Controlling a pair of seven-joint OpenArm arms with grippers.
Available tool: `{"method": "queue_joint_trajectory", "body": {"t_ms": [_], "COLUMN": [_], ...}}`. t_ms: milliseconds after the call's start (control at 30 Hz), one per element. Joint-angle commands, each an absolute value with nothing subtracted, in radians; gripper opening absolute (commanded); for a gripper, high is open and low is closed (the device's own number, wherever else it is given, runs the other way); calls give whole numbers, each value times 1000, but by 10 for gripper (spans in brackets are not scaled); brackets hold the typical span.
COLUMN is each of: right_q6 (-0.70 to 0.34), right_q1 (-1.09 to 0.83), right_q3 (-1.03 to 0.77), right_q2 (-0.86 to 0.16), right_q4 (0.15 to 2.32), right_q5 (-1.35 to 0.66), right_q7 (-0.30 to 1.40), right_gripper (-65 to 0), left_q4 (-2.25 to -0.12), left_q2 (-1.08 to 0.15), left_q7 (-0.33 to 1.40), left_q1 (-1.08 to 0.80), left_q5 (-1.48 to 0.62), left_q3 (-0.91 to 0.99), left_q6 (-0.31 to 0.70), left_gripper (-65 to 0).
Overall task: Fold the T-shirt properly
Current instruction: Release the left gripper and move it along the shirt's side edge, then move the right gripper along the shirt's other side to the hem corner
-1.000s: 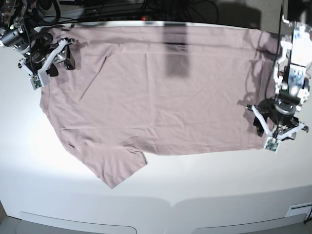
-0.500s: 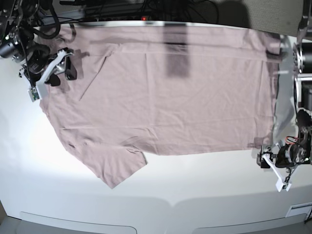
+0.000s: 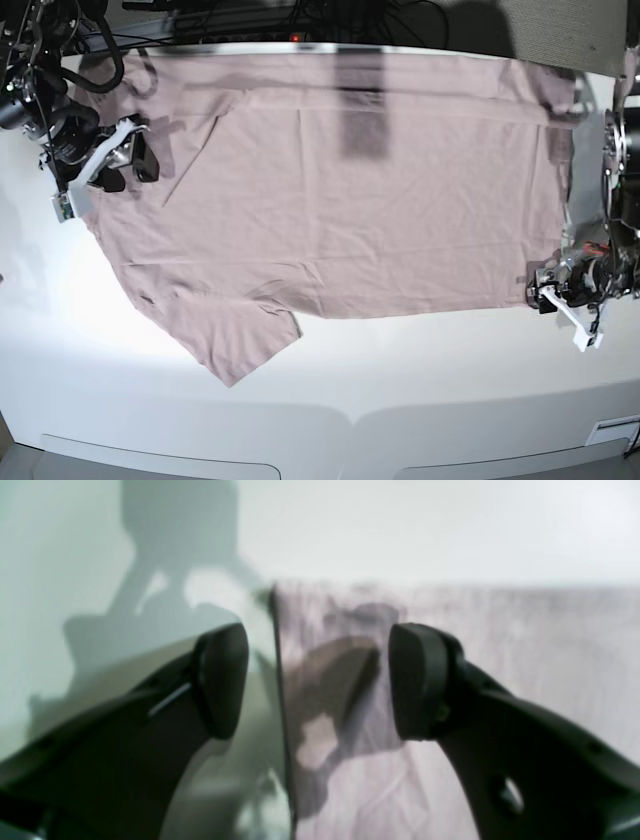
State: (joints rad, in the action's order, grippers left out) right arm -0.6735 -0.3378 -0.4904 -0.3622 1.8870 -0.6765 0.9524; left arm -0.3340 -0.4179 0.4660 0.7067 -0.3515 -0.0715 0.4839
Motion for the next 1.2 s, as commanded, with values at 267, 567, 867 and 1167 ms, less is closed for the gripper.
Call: {"method": "queue_joint_trajectory", "body": {"t_ms": [267,567,867,1167], "right_q6": [-673,-673,-673,-673], "right_q1": [-324,-324,-313,-273], "right_q3": [-498,-498,-498,-497], "right_q2": [-377,-377,-377,-376], "right_q4": [1905,1905,1905,1897], "right_q5": [-691,-692,-692,-647], "right_q7": [933,933,923,924], "right_gripper": [-305,-305,-305,-305], "left_q4": [-343,-389,-389,-395], "left_q2": [-413,-408,-408,-413], "left_q7": [608,627,596,478], "left_q1": [682,683,676,678], "left_q5": [-463,-517,-516,-517], "left_q3": [-71,-71,-71,-71], "left_q6": [607,622,622,622], "left_gripper": [-219,-218,-265,-650]}}
